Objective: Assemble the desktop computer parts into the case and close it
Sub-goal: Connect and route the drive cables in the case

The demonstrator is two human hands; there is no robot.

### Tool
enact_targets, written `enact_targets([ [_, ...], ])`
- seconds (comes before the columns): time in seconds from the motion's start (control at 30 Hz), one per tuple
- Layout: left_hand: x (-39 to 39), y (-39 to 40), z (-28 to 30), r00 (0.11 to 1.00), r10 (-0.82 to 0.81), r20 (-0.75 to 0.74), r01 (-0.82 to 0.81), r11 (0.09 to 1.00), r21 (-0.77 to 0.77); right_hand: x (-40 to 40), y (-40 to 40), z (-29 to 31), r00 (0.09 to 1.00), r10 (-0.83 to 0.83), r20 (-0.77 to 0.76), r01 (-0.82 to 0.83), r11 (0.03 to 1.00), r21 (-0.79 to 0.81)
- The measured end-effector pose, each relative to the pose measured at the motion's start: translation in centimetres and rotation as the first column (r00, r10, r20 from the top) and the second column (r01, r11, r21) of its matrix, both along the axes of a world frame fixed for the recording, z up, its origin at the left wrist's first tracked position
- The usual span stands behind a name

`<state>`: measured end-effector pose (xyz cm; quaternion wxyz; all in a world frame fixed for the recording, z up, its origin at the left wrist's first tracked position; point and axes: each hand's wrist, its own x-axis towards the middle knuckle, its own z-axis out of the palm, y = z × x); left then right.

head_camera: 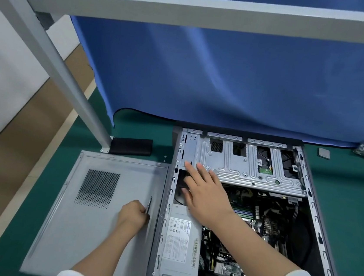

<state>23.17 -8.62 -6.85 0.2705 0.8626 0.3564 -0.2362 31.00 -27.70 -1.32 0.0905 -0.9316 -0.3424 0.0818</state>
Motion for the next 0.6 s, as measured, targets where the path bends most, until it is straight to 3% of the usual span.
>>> enact_targets([
  [0.1,1.0,0.6,1.4,0.971,0.163,0.173,-0.138,0.979,-0.148,0.1,0.2,0.3,1.0,0.006,0.0,-0.006,1.0,0.003],
  [0.17,1.7,1.2,3.1,0.881,0.336,0.333,-0.233,0.921,-0.313,0.4,0.5,0.9,1.0,-0.003,-0.002,0.003,1.0,0.025],
  [0.33,3.4,0.5,8.6,0.69,0.484,0.538,-0.161,0.828,-0.538,1.4,2.2,2.6,0.999,0.01,0.051,-0.015,0.995,0.099],
  [0.43,4.5,-1.4,10.4,0.682,0.485,0.548,-0.084,0.796,-0.6,2.0,3.4,3.5,0.997,0.04,0.072,-0.052,0.982,0.184],
  [0.6,5.3,-3.6,10.4,0.721,0.437,0.538,-0.029,0.794,-0.607,3.9,3.5,3.3,0.999,-0.006,-0.042,0.015,0.977,0.211],
])
